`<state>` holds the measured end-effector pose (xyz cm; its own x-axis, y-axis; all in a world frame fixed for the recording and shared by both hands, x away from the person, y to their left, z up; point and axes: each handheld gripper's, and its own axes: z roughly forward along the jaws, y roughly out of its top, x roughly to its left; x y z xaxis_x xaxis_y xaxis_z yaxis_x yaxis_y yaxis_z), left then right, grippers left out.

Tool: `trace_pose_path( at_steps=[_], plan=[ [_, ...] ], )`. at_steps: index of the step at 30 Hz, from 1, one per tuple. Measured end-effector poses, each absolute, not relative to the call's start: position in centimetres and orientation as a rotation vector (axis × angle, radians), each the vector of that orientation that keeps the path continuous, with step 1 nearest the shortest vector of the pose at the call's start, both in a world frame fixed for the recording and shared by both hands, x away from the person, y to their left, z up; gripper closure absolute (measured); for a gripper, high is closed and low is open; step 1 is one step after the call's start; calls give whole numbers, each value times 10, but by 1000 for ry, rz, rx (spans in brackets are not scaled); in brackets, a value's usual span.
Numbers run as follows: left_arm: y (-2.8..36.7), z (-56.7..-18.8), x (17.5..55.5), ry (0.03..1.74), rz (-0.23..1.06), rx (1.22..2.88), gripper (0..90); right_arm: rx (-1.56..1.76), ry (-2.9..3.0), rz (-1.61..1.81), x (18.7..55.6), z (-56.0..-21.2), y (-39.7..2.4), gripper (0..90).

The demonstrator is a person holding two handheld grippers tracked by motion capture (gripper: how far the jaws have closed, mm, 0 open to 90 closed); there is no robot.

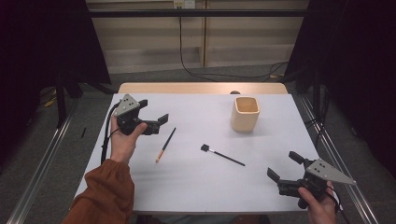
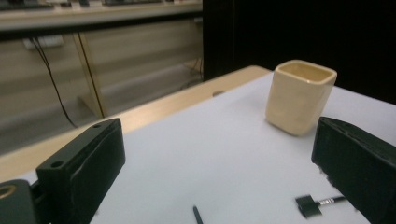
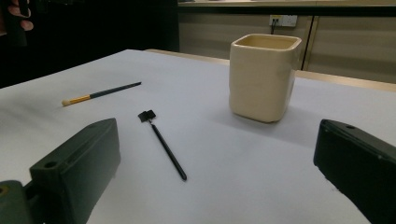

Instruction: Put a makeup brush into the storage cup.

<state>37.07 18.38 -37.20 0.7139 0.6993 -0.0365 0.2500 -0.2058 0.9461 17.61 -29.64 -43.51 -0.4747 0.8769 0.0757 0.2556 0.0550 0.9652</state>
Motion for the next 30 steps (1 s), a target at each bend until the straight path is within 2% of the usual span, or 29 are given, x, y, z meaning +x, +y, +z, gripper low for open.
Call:
trace_pose_path(
  at_steps=[8,12,19,25,27,30],
  plan=[
    [183,-370,382,786,413,1886,33,1134,1792,1447,176,-435,-296,0],
    [181,-371,387,864,429,1957,23,1132,1794,1447,176,-435,-296,0],
    [180,-373,392,891,383,2060,21,1127,1803,1449,177,-436,-295,0],
    [178,-372,394,943,349,2127,38,1126,1804,1452,177,-436,-295,0],
    [178,-375,395,976,290,2151,39,1122,1807,1451,177,-436,-295,0],
    [176,-378,396,1003,295,2211,50,1123,1808,1454,177,-436,-295,0]
  ],
)
